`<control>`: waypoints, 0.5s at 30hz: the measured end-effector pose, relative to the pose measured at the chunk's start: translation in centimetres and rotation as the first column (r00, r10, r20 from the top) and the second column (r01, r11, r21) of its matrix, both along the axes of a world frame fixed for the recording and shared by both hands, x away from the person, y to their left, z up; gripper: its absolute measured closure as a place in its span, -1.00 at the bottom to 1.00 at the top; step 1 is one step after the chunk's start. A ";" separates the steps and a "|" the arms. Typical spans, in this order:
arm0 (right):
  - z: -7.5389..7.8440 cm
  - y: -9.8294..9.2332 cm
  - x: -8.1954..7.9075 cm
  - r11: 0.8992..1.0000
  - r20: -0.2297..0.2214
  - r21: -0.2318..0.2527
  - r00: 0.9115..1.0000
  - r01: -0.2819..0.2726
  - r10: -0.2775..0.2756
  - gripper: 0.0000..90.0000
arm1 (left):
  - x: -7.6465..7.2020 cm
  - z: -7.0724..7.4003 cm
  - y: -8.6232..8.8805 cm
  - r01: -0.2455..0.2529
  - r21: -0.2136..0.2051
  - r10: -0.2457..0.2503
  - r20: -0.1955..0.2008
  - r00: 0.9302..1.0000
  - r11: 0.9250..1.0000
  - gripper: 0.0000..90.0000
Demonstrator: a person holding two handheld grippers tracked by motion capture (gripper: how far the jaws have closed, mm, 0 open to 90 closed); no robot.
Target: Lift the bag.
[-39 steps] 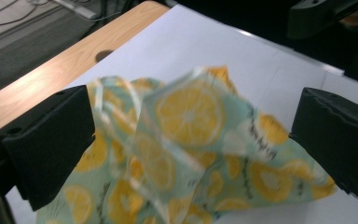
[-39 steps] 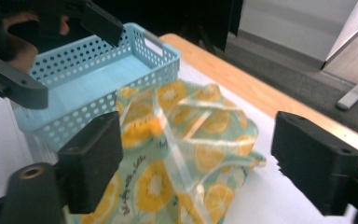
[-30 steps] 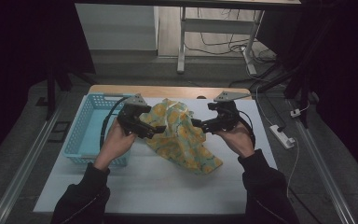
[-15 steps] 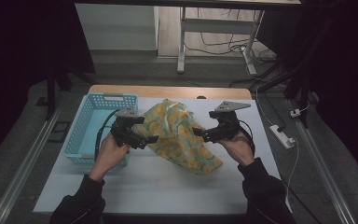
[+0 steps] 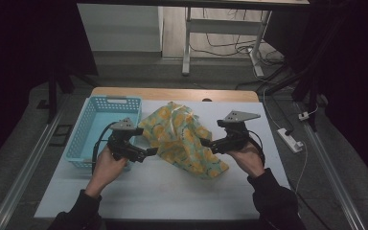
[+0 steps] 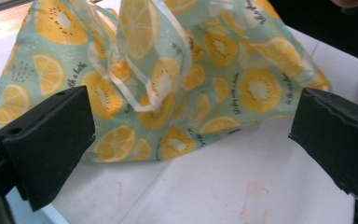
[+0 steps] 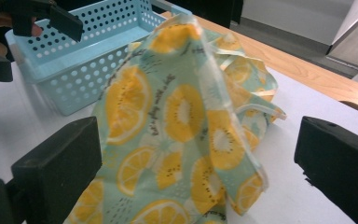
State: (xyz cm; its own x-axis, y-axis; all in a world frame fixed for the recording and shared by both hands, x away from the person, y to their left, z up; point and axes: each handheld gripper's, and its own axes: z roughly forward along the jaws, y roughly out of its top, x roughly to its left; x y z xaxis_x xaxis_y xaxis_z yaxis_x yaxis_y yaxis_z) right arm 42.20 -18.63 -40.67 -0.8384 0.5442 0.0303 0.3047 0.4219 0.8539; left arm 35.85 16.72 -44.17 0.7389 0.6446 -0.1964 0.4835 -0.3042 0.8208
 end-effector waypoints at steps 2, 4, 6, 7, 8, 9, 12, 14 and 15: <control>0.0 0.1 -0.3 1.000 0.001 -0.006 1.000 -0.008 0.008 -1.00 | -0.3 -0.1 0.0 0.000 0.013 0.000 -0.003 1.000 1.000 -1.00; -0.1 0.3 -0.6 1.000 0.004 -0.013 1.000 -0.013 0.013 -1.00 | -0.7 -0.2 0.0 -0.002 0.020 0.002 -0.007 1.000 1.000 -1.00; -0.2 0.3 -0.9 1.000 0.002 -0.014 1.000 -0.020 0.020 -1.00 | -1.1 -0.3 0.2 -0.007 0.022 0.007 -0.013 1.000 1.000 -1.00; -0.2 0.3 -1.0 1.000 0.002 -0.014 1.000 -0.020 0.020 -1.00 | -1.3 -0.3 0.3 -0.009 0.023 0.009 -0.013 1.000 1.000 -1.00; -0.3 0.2 -1.2 1.000 0.000 -0.014 1.000 -0.019 0.019 -1.00 | -1.6 -0.4 0.5 -0.012 0.022 0.012 -0.013 1.000 1.000 -1.00; -0.4 0.2 -1.3 1.000 -0.002 -0.014 1.000 -0.018 0.018 -1.00 | -1.9 -0.4 0.6 -0.016 0.018 0.016 -0.016 1.000 1.000 -1.00; -0.7 -0.1 -1.8 1.000 -0.007 -0.015 1.000 -0.017 0.017 -1.00 | -2.7 -0.7 1.2 -0.023 0.006 0.023 -0.025 0.999 1.000 -1.00; -0.9 -0.4 -2.2 1.000 -0.005 -0.018 1.000 -0.013 0.013 -1.00 | -3.4 -0.8 1.6 -0.030 0.007 0.031 -0.028 0.999 1.000 -1.00; -0.9 -0.5 -2.4 1.000 -0.003 -0.018 1.000 -0.010 0.010 -1.00 | -3.7 -0.9 1.7 -0.035 0.007 0.035 -0.027 0.999 0.999 -1.00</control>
